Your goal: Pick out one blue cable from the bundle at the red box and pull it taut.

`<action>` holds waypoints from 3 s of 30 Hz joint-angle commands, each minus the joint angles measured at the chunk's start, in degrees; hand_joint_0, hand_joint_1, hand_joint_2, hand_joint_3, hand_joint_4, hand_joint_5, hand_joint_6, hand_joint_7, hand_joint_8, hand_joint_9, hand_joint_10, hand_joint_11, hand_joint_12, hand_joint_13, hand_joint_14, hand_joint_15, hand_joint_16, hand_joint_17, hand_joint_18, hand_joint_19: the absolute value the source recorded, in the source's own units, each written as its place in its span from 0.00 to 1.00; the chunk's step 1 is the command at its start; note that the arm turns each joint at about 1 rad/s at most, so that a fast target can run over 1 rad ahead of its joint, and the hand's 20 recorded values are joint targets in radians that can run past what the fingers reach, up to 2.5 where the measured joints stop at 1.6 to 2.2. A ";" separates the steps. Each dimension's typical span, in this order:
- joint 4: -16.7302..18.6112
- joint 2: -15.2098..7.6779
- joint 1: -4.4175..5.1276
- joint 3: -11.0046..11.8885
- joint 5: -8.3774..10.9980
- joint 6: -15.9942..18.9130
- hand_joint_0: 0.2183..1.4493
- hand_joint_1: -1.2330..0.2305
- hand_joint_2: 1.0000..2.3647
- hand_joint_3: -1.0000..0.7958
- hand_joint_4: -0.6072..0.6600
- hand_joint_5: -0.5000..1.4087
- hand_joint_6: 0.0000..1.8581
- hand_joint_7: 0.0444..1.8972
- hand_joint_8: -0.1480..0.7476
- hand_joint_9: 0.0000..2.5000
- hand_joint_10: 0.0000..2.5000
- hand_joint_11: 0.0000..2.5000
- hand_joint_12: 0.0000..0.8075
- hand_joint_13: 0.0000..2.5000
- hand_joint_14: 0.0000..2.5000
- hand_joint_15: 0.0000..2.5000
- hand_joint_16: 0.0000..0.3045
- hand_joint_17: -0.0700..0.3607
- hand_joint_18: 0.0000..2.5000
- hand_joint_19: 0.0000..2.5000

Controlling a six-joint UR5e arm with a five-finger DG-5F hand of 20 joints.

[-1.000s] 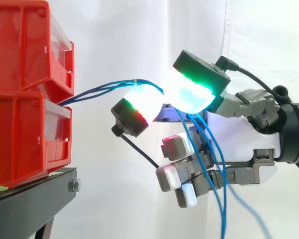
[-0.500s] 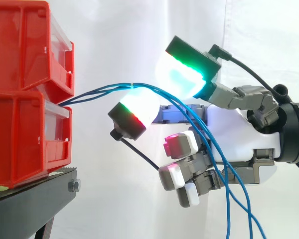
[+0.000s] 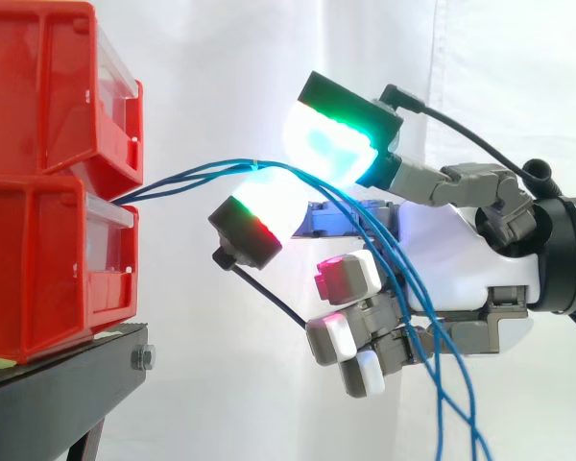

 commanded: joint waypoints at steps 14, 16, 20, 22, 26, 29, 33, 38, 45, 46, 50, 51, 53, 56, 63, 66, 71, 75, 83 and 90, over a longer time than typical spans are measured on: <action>-0.07 -0.02 -0.08 -0.02 0.00 -0.26 0.39 0.25 0.01 0.35 0.37 0.21 0.51 0.50 0.42 0.46 0.01 0.31 0.39 0.41 0.01 0.27 0.15 0.40 0.34 0.31; -0.24 -0.02 0.01 -0.02 0.00 -0.18 0.41 0.25 0.00 0.31 0.35 0.21 0.51 0.53 0.43 0.46 0.01 0.31 0.38 0.40 0.01 0.27 0.14 0.39 0.34 0.31; -0.33 -0.02 -0.08 -0.02 0.00 -0.26 0.42 0.25 0.00 0.28 0.31 0.21 0.51 0.55 0.42 0.46 0.01 0.32 0.38 0.40 0.01 0.27 0.14 0.39 0.34 0.31; -0.33 -0.02 -0.08 -0.02 0.00 -0.26 0.41 0.24 0.00 0.28 0.31 0.21 0.51 0.54 0.42 0.46 0.01 0.31 0.38 0.40 0.01 0.27 0.14 0.39 0.34 0.31; -0.42 -0.02 0.01 -0.02 0.00 -0.26 0.38 0.25 0.00 0.28 0.32 0.21 0.51 0.53 0.42 0.45 0.01 0.32 0.38 0.40 0.01 0.26 0.14 0.38 0.34 0.31; -1.12 -0.02 0.01 -0.02 0.00 -0.18 0.35 0.26 0.00 0.28 0.34 0.21 0.51 0.52 0.42 0.45 0.01 0.31 0.38 0.39 0.01 0.27 0.14 0.38 0.34 0.31; -1.21 -0.02 0.01 -0.02 0.09 -0.09 0.32 0.28 0.00 0.28 0.37 0.21 0.51 0.48 0.42 0.44 0.01 0.31 0.38 0.39 0.01 0.27 0.14 0.39 0.34 0.31; -0.86 -0.02 0.01 -0.02 0.00 -0.09 0.27 0.31 0.00 0.28 0.42 0.21 0.50 0.45 0.43 0.44 0.01 0.31 0.40 0.39 0.01 0.27 0.15 0.40 0.34 0.31; -1.03 -0.02 0.01 -0.02 0.09 0.00 0.23 0.34 0.00 0.28 0.45 0.21 0.48 0.45 0.45 0.44 0.01 0.30 0.42 0.40 0.01 0.26 0.16 0.42 0.35 0.31; -1.03 0.07 0.01 -0.02 0.09 0.00 0.23 0.35 0.00 0.28 0.46 0.21 0.47 0.46 0.44 0.44 0.01 0.30 0.42 0.40 0.01 0.27 0.16 0.41 0.35 0.31; -0.86 -0.02 0.01 -0.02 0.09 0.00 0.26 0.39 0.00 0.28 0.44 0.21 0.47 0.47 0.44 0.44 0.01 0.30 0.40 0.40 0.01 0.27 0.15 0.41 0.34 0.31; -0.86 -0.02 0.01 -0.02 0.00 0.00 0.27 0.40 0.00 0.28 0.43 0.21 0.47 0.47 0.43 0.44 0.01 0.30 0.40 0.40 0.01 0.26 0.15 0.40 0.34 0.32; -0.86 -0.02 0.01 -0.02 0.00 0.00 0.29 0.41 0.00 0.28 0.42 0.21 0.47 0.47 0.43 0.43 0.01 0.30 0.40 0.39 0.01 0.27 0.15 0.40 0.34 0.32; -0.86 -0.02 0.01 -0.02 0.09 0.00 0.31 0.40 0.00 0.28 0.41 0.21 0.47 0.47 0.43 0.43 0.01 0.30 0.40 0.39 0.01 0.27 0.15 0.39 0.33 0.32; -0.68 -0.02 0.18 -0.02 0.00 -0.18 0.36 0.31 0.00 0.29 0.41 0.20 0.48 0.47 0.43 0.41 0.01 0.31 0.40 0.38 0.01 0.27 0.15 0.40 0.33 0.32; -0.77 -0.02 0.18 0.07 0.00 -0.18 0.41 0.29 0.00 0.28 0.27 0.19 0.50 0.47 0.42 0.39 0.01 0.31 0.39 0.38 0.01 0.26 0.15 0.39 0.33 0.31; -0.68 -0.02 0.18 0.07 0.09 0.00 0.42 0.27 0.00 0.28 0.20 0.18 0.51 0.46 0.39 0.38 0.01 0.30 0.38 0.37 0.01 0.26 0.14 0.39 0.32 0.29; -0.42 -0.02 0.18 0.07 0.00 -0.18 0.40 0.24 0.00 0.28 0.23 0.18 0.51 0.44 0.39 0.36 0.01 0.29 0.37 0.36 0.01 0.25 0.14 0.39 0.32 0.28; -0.42 -0.02 0.18 -0.02 0.00 0.00 0.33 0.19 0.00 0.28 0.38 0.18 0.49 0.42 0.39 0.35 0.01 0.30 0.37 0.35 0.01 0.25 0.14 0.39 0.31 0.29; -0.51 0.07 0.18 0.07 0.09 0.00 0.23 0.24 0.00 0.28 0.46 0.18 0.46 0.38 0.41 0.35 0.01 0.29 0.41 0.34 0.01 0.25 0.17 0.43 0.31 0.28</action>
